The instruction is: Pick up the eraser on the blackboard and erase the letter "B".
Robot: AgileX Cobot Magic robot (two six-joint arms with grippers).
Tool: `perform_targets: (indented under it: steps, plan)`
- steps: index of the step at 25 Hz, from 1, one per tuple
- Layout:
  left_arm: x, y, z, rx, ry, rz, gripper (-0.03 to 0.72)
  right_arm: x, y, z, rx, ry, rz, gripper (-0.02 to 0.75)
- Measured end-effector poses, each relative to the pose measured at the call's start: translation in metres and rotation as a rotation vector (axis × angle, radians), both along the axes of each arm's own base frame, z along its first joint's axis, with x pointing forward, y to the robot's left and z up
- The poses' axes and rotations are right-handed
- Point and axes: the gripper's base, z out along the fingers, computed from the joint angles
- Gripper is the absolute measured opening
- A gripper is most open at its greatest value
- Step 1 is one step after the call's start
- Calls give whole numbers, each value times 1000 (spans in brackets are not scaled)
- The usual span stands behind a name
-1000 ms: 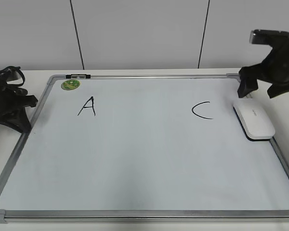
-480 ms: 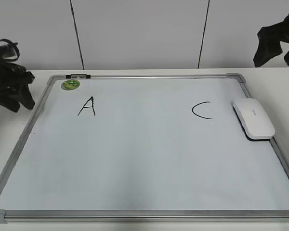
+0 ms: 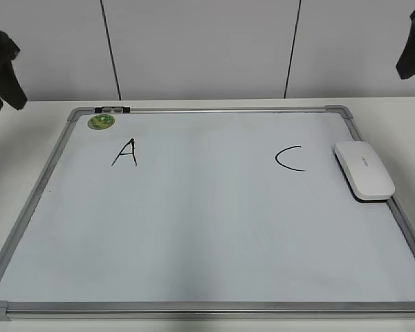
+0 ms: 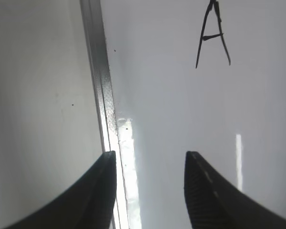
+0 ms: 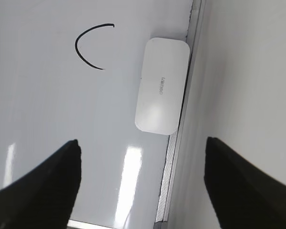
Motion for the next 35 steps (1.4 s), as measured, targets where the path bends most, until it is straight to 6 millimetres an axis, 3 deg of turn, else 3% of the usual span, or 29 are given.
perform_targets:
  steps: [6,12,16,24,28,35]
  plan:
    - [-66,-15,62,24,-117,-31,353,-43,0,13,0,-26,1,595]
    - [-142,-19,91,32,-192,-41,353,-109,2,21,16,-67,3,594]
    - [-196,-19,99,35,-248,-41,353,-158,4,24,28,-127,7,594]
    - [-289,-21,83,36,-340,-54,353,-241,3,10,9,-250,-11,594]
    - [-319,-23,68,45,-372,-82,353,-274,1,-9,8,-296,-39,594]
    - [-355,-16,33,93,-407,-55,353,-304,-3,-56,-12,-289,-98,594]
